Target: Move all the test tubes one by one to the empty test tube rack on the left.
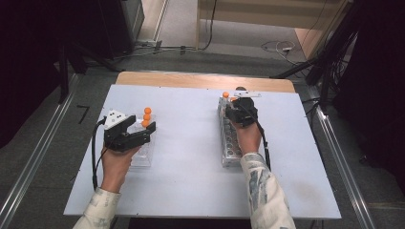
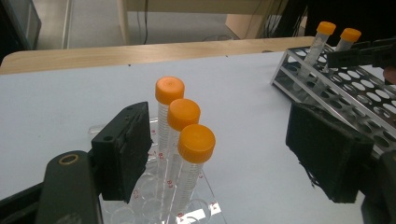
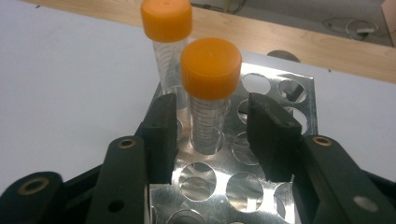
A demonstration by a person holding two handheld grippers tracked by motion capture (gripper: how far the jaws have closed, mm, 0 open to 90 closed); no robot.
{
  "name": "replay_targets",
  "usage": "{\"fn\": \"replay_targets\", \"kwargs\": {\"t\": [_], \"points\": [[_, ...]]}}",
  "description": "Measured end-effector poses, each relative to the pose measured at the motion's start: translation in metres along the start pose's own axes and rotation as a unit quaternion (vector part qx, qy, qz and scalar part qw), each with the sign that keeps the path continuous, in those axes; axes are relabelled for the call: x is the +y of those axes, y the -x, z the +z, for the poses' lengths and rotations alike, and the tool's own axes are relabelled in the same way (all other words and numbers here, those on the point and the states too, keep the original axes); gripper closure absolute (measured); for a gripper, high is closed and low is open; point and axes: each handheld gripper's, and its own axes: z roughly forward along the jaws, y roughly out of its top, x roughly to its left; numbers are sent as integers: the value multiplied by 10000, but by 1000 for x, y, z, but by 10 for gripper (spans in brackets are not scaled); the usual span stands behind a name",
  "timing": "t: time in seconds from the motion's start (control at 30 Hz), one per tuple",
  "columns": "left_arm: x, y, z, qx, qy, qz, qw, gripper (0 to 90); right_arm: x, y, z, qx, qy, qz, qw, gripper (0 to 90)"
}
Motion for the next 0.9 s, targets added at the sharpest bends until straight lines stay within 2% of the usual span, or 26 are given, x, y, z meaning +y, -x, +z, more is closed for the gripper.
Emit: {"fn": "replay_targets", "kwargs": {"t": [0.1,0.23,0.47,0.6,0.9], "points": [[0,0,0,-7,27,0,10000,227,2,0,3,18,-85,-27,10000,531],[1,0,2,-6,37,35,10000,229,3,-2,5,-28,-96,-151,9998,588],[1,0,0,36,50,123,9999,231,3,-3,6,87,-95,-234,9996,673],[1,1,1,20,35,126,9999,230,3,1,5,181,-39,-57,9998,712],[2,3,1,-46,71,112,9999,230,2,3,1,218,132,16,9997,717]]}}
